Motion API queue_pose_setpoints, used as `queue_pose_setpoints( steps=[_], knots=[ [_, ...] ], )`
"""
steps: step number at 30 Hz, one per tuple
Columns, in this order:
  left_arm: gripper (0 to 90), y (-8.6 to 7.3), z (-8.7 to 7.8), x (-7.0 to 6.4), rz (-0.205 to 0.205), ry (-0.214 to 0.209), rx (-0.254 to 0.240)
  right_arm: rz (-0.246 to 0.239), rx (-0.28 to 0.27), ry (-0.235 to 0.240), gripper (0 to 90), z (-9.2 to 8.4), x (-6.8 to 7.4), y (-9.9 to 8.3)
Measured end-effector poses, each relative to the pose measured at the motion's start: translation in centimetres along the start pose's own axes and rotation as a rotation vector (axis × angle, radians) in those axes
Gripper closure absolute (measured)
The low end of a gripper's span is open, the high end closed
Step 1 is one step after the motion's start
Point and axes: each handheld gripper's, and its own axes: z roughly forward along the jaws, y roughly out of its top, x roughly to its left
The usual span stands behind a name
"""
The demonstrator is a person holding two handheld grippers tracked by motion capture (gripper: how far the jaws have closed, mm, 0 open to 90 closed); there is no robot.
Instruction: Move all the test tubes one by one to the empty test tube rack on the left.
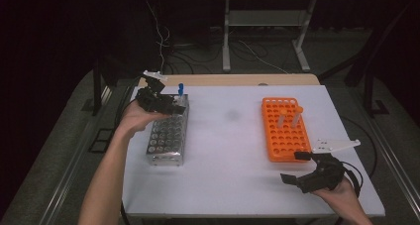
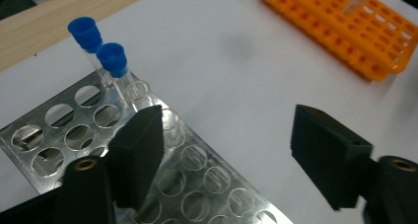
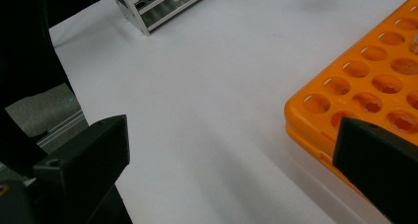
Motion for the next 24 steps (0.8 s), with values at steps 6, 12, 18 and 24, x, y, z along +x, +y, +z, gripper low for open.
queue_pose_setpoints(
  steps=[6, 12, 18, 24],
  knots=[
    [17.2, -0.7, -1.1, -1.5, 0.007, -0.001, -0.044, -0.001, 0.0, -0.004, 0.4, -0.3, -0.1, 0.1],
    [8.2, -1.5, -1.9, -3.1, 0.013, 0.006, -0.081, -0.003, 0.009, -0.011, 0.5, -0.6, -0.3, 0.4],
    [0.0, -2.4, -2.2, -4.9, 0.025, 0.015, -0.12, -0.008, 0.019, -0.025, 0.4, -0.7, -1.0, 1.1],
    [0.0, -3.6, -2.3, -6.6, 0.043, 0.011, -0.148, -0.01, 0.027, -0.039, 0.5, -0.6, -1.9, 2.3]
  ],
)
